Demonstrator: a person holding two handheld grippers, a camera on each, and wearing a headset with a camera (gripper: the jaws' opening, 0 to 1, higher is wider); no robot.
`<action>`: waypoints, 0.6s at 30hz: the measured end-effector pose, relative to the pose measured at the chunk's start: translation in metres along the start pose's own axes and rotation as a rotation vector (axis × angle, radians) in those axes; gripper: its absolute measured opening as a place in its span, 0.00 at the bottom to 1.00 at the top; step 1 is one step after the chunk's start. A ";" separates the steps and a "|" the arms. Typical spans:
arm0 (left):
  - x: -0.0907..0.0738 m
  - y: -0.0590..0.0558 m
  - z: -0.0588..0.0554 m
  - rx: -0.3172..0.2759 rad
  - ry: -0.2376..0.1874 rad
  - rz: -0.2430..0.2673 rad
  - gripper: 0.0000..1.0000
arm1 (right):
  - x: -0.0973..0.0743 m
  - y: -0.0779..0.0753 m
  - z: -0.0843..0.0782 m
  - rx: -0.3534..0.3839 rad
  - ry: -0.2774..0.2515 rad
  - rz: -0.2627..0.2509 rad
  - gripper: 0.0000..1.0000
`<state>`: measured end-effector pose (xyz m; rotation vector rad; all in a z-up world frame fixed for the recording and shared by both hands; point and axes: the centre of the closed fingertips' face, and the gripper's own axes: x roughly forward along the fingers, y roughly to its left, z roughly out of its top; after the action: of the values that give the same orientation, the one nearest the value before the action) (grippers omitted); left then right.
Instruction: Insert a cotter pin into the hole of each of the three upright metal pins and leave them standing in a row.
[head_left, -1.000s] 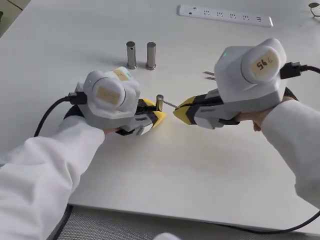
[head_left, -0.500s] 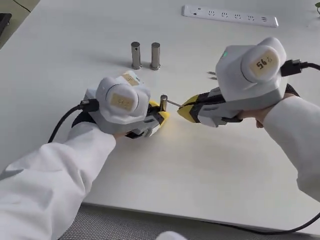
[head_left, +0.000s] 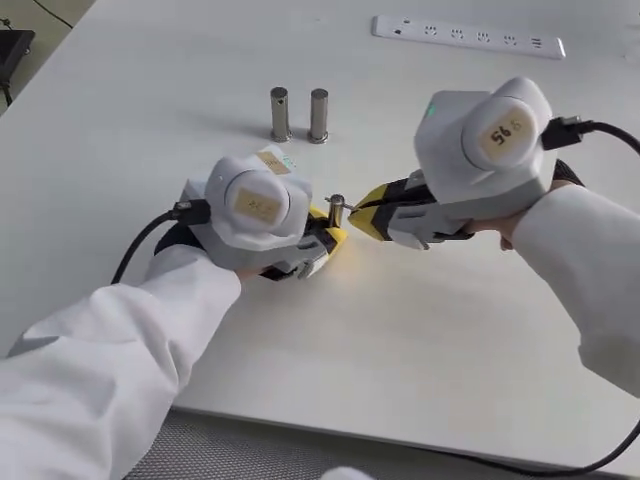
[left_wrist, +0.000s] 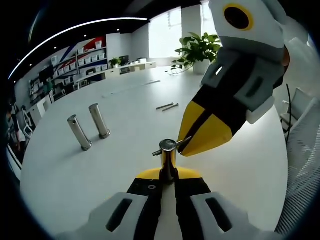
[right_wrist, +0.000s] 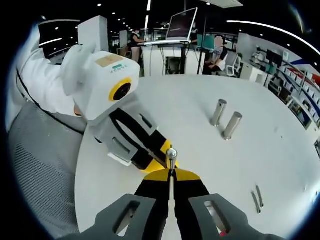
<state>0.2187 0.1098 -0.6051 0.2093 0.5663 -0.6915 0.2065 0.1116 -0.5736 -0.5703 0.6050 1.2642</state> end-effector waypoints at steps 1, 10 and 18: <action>0.000 0.000 0.000 -0.002 0.000 -0.001 0.07 | 0.001 -0.001 0.001 -0.005 0.001 0.001 0.00; 0.001 0.001 0.000 0.010 0.002 -0.015 0.07 | 0.005 -0.004 0.004 -0.053 0.020 0.044 0.00; 0.002 0.000 0.000 0.009 0.004 -0.020 0.07 | 0.004 -0.003 0.003 -0.102 0.060 0.091 0.00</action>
<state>0.2201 0.1088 -0.6064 0.2140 0.5694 -0.7132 0.2103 0.1155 -0.5740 -0.6736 0.6247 1.3738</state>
